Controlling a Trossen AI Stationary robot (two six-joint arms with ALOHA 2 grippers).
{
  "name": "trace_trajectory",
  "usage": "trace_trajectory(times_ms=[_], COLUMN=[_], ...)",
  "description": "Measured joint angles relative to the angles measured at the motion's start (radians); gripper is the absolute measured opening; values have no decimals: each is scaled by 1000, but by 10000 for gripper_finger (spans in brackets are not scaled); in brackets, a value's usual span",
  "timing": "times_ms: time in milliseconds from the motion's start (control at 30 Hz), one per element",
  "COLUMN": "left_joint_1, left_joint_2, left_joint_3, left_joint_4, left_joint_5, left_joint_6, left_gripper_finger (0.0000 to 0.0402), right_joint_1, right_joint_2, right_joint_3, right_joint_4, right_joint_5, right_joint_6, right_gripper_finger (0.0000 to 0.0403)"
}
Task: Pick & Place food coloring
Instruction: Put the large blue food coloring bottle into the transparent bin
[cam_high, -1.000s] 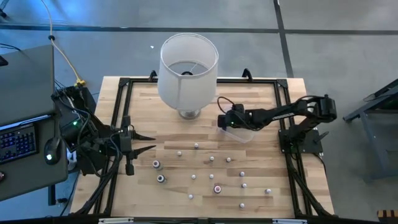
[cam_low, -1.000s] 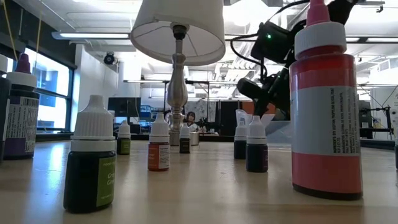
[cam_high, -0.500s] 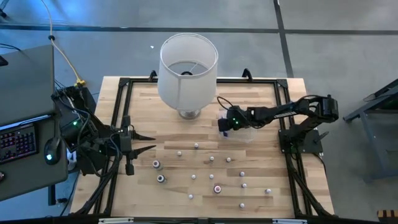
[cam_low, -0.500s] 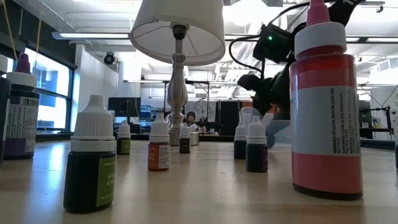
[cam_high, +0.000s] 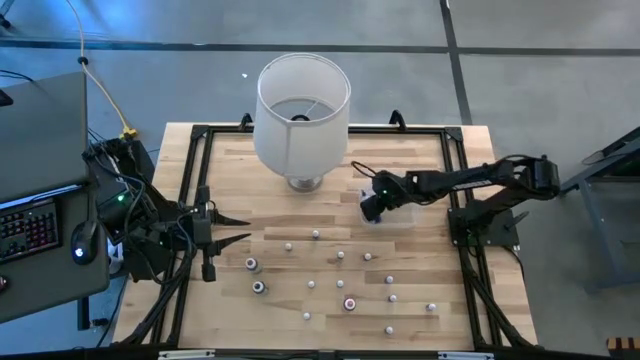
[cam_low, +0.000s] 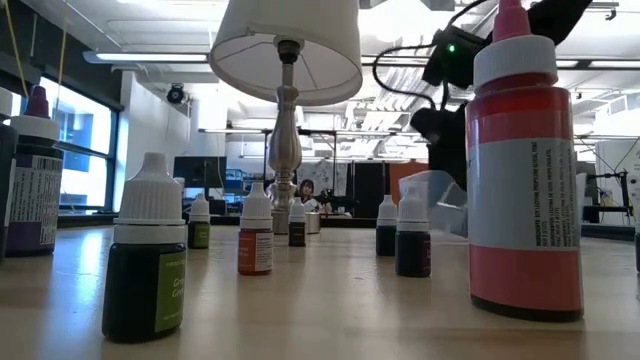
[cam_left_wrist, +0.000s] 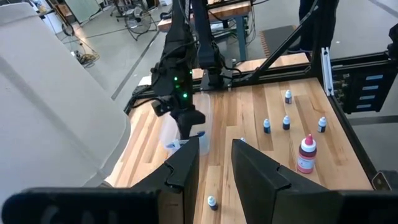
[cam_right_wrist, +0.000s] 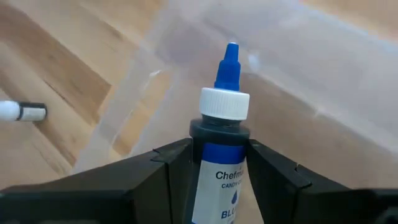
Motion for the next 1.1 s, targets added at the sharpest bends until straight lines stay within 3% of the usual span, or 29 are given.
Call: trace_trajectory(times_ms=[167, 600, 900, 1100], left_joint_1=[0, 0, 0, 0], left_joint_2=[0, 0, 0, 0], left_joint_3=[0, 0, 0, 0], left_joint_4=[2, 34, 30, 30], left_joint_5=[-14, -27, -26, -23], left_joint_6=[0, 0, 0, 0], left_gripper_finger=[92, 92, 92, 92], right_joint_1=[48, 73, 87, 138], right_joint_2=[12, 11, 10, 11], right_joint_3=[2, 72, 304, 332], right_joint_4=[-77, -223, -580, -531], right_joint_5=[7, 4, 115, 215], right_joint_6=[-142, -230, -214, -228], right_gripper_finger=[140, 140, 139, 140])
